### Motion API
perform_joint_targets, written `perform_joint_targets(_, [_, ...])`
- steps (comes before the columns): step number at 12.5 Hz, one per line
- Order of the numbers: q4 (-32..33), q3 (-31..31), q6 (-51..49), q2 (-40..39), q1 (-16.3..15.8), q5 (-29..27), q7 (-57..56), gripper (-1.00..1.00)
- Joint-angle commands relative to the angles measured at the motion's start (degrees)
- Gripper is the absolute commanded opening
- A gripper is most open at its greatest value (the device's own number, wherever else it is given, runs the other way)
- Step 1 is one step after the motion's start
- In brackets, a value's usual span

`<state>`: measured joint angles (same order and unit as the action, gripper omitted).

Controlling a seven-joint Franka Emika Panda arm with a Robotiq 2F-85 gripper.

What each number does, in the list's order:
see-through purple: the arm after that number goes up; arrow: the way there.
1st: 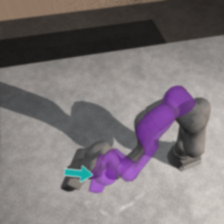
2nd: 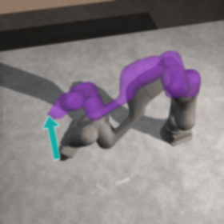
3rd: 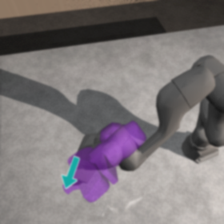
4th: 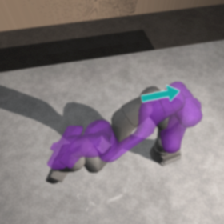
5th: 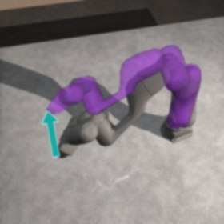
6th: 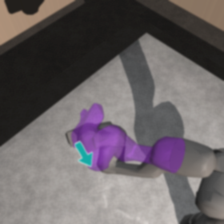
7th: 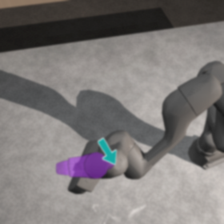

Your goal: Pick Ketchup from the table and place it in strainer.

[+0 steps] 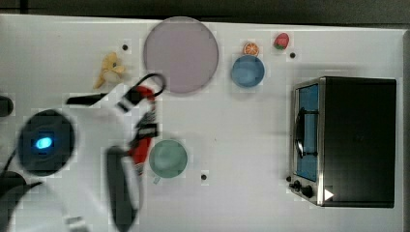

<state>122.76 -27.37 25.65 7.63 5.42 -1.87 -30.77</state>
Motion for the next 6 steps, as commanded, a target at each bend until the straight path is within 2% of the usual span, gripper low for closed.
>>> perform_joint_targets(1, [0.5,-5.5,1.3,-3.4,-2.2,-2.1,17.1,0.23])
perform_joint_targets(6, [0.5,-14.9,15.4,-13.1,-2.6,-2.1,33.2,0.23])
